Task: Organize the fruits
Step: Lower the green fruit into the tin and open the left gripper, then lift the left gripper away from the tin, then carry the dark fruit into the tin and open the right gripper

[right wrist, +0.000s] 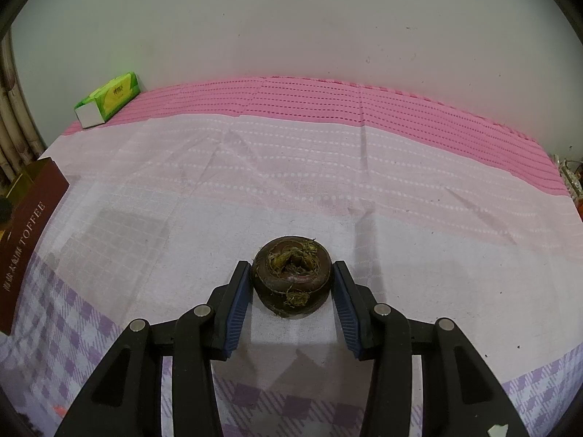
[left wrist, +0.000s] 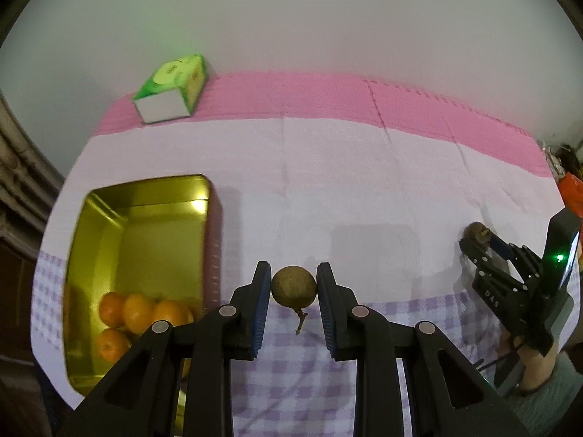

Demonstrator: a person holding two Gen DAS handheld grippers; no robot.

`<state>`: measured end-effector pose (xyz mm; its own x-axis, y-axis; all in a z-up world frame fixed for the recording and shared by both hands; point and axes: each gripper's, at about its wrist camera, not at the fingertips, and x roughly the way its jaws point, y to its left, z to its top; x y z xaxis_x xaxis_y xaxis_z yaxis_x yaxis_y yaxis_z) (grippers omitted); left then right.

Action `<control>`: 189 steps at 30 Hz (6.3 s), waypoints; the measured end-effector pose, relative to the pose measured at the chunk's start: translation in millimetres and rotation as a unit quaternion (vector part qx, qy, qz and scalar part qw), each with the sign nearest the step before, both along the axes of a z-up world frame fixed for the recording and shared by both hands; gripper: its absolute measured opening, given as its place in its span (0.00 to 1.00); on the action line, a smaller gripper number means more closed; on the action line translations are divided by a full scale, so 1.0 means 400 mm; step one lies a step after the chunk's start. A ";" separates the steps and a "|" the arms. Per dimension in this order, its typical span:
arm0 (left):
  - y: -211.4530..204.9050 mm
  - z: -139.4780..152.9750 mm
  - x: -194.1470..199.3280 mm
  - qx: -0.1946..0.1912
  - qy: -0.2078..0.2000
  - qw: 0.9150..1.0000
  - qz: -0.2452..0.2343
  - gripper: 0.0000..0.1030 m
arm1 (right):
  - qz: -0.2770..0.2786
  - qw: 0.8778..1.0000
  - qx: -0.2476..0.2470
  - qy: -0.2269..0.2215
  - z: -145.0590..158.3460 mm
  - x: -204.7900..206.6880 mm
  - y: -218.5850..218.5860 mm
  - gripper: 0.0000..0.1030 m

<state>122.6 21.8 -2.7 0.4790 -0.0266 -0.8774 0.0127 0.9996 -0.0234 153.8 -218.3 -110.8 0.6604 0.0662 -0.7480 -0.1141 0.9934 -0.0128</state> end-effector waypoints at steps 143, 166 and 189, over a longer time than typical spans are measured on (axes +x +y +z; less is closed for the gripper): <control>0.461 0.029 -0.274 0.041 -0.046 0.988 0.145 0.80 | -0.013 1.000 -0.005 0.009 0.015 -0.014 -0.005 0.38; 0.515 0.036 -0.280 0.071 -0.060 0.975 0.203 0.81 | 0.212 0.976 0.047 -0.013 0.188 -0.135 0.458 0.38; 0.541 0.033 -0.283 0.071 -0.054 0.972 0.217 0.86 | 0.320 0.947 0.019 0.023 0.126 -0.145 0.775 0.39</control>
